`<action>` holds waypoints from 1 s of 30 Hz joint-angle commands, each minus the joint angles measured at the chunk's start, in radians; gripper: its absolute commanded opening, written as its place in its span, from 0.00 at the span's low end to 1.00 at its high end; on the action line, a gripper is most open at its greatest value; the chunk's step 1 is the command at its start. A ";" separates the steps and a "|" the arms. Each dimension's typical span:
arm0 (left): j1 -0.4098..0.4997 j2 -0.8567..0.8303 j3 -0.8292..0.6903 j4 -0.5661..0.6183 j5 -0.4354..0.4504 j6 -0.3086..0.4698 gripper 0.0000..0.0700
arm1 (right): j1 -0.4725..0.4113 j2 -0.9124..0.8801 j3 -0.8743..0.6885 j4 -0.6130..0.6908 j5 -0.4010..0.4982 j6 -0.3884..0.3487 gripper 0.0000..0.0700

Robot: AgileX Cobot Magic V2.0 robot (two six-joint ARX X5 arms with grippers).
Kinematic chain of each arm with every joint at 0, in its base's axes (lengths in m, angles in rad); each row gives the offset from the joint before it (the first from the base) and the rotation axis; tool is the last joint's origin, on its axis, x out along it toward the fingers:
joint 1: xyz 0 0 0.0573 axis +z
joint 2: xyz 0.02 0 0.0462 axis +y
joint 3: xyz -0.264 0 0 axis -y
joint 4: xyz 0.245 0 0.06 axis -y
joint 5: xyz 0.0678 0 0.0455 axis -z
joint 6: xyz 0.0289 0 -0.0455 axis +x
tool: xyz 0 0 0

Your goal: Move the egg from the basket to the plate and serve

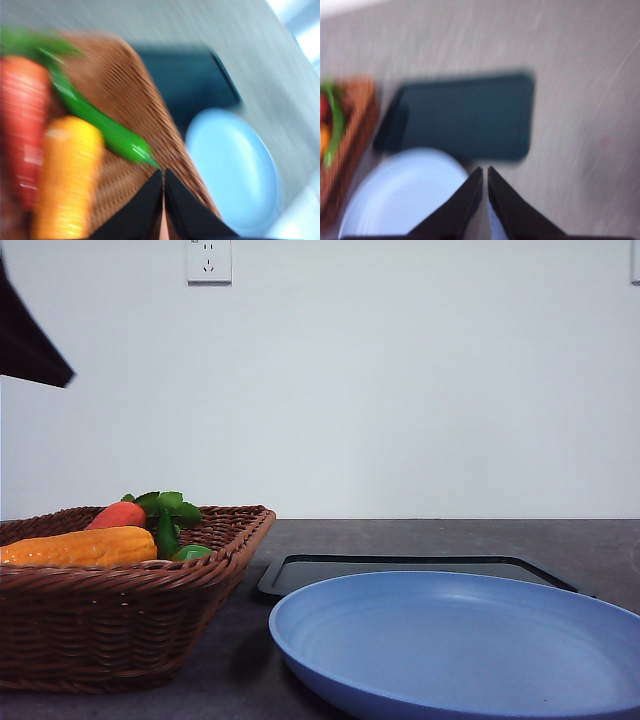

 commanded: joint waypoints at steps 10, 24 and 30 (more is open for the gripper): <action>-0.063 0.091 0.026 -0.016 0.010 0.047 0.31 | 0.009 0.191 -0.005 -0.161 -0.114 -0.063 0.32; -0.063 0.091 0.026 0.002 0.010 0.018 0.44 | 0.128 0.453 -0.093 0.079 -0.116 0.014 0.37; -0.063 0.091 0.026 0.002 0.010 0.018 0.44 | 0.188 0.562 -0.093 0.171 -0.118 0.030 0.35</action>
